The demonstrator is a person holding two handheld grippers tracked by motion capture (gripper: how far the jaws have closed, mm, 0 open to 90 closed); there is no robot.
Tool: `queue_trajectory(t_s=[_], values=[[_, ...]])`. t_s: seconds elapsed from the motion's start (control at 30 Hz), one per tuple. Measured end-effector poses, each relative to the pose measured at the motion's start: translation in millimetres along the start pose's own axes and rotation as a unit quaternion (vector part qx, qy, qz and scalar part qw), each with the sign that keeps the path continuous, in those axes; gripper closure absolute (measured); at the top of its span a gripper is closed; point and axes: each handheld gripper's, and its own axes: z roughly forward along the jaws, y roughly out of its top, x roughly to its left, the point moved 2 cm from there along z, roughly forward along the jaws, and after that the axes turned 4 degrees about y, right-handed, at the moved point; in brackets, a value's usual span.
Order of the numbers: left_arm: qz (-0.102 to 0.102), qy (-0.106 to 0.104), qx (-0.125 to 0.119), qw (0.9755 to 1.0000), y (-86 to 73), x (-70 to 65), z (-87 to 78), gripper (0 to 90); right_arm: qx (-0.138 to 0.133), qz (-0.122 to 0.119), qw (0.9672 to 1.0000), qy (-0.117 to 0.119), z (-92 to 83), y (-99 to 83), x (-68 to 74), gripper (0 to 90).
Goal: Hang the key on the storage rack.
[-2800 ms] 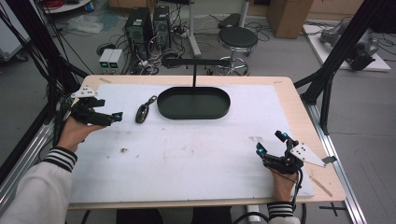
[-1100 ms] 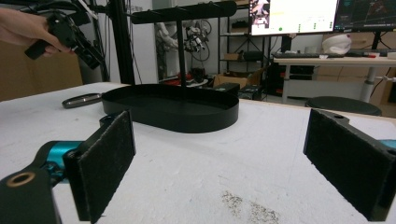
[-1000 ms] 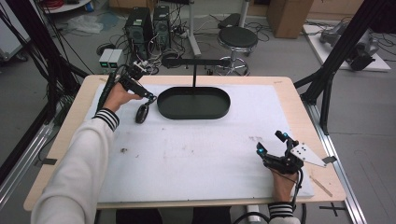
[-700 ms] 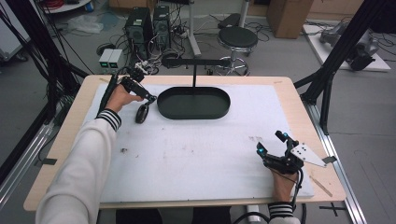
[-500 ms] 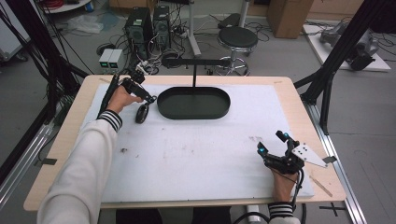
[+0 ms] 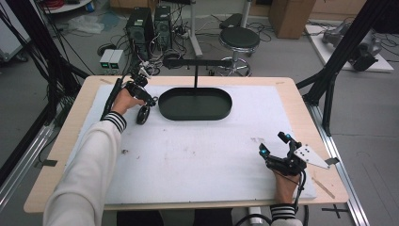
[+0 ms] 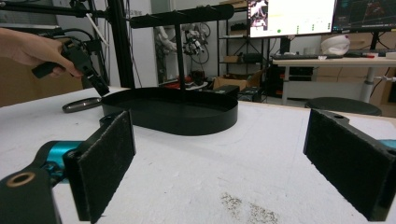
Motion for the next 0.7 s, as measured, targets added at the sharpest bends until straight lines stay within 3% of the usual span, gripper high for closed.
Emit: queue_trajectory(t_s=[0.4,0.5,0.7], values=[[0.003,0.001,0.003,1.0,0.6,-2.9,6.5,50.9,-0.001,-0.002,1.0,0.001,0.2,0.0,-0.3,8.1],[0.004,0.01,-0.003,0.9999,1.7,-4.5,6.6,57.3,-0.001,-0.002,1.0,0.001,0.2,0.0,-0.2,8.1],[0.005,0.011,0.003,0.9999,1.3,-5.5,9.3,60.2,0.0,-0.001,1.0,0.0,0.0,0.0,-0.1,8.1]])
